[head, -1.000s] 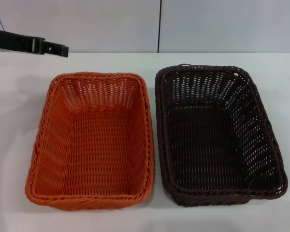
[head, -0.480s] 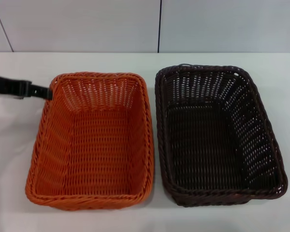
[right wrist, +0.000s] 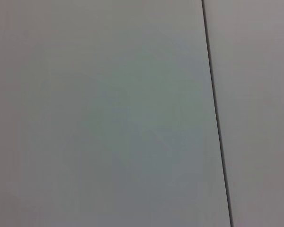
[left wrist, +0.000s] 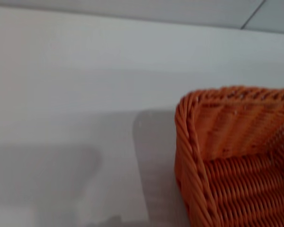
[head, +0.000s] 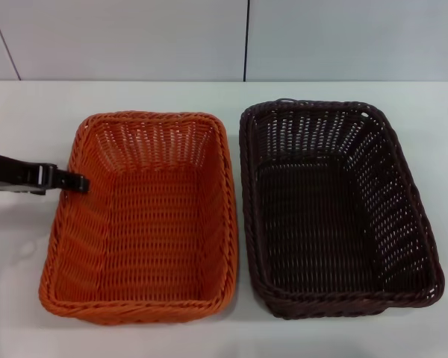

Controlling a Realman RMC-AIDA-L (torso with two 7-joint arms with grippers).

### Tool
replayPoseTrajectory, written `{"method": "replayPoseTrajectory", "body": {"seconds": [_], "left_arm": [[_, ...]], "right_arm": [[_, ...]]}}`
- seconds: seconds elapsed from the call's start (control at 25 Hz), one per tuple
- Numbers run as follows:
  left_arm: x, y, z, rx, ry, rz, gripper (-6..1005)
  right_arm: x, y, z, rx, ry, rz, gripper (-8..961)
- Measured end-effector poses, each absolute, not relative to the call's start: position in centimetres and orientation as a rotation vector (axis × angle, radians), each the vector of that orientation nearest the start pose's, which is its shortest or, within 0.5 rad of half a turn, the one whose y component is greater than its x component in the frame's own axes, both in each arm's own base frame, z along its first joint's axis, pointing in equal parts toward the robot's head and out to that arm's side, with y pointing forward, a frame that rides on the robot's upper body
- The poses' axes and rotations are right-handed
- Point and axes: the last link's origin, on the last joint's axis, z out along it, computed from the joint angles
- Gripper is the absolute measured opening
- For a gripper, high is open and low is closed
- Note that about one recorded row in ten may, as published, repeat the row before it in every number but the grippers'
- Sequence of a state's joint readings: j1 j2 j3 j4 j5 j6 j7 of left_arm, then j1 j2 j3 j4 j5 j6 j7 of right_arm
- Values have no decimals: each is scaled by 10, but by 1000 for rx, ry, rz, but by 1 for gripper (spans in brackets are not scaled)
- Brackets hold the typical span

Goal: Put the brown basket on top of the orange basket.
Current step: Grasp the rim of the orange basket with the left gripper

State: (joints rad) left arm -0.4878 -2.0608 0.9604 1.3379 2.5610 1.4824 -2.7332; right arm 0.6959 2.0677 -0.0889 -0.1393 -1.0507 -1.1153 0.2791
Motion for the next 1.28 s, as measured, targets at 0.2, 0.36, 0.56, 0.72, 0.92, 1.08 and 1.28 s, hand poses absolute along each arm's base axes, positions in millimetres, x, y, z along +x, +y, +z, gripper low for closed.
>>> {"method": "replayPoseTrajectory", "body": {"seconds": [0.2, 0.36, 0.56, 0.72, 0.92, 1.08, 1.28], "left_arm": [[-256, 360, 70, -2101, -1522, 45, 766], [-259, 359, 61, -2112, -1539, 70, 739], [-261, 360, 57, -2113, -1546, 84, 706], [-260, 362, 59, -2119, -1526, 88, 680], [-259, 362, 59, -2123, -1519, 93, 647], [-259, 361, 58, -2127, -1518, 99, 585], [-259, 361, 58, -2131, -1518, 104, 463]], "right_arm": [[304, 413, 75, -1328, 467, 768, 577], [305, 414, 76, -1328, 467, 764, 577], [305, 414, 76, -1327, 468, 763, 575], [304, 415, 78, -1320, 466, 764, 575], [303, 416, 79, -1319, 465, 768, 575], [302, 418, 79, -1320, 462, 770, 575], [301, 418, 79, -1320, 461, 771, 576]]}}
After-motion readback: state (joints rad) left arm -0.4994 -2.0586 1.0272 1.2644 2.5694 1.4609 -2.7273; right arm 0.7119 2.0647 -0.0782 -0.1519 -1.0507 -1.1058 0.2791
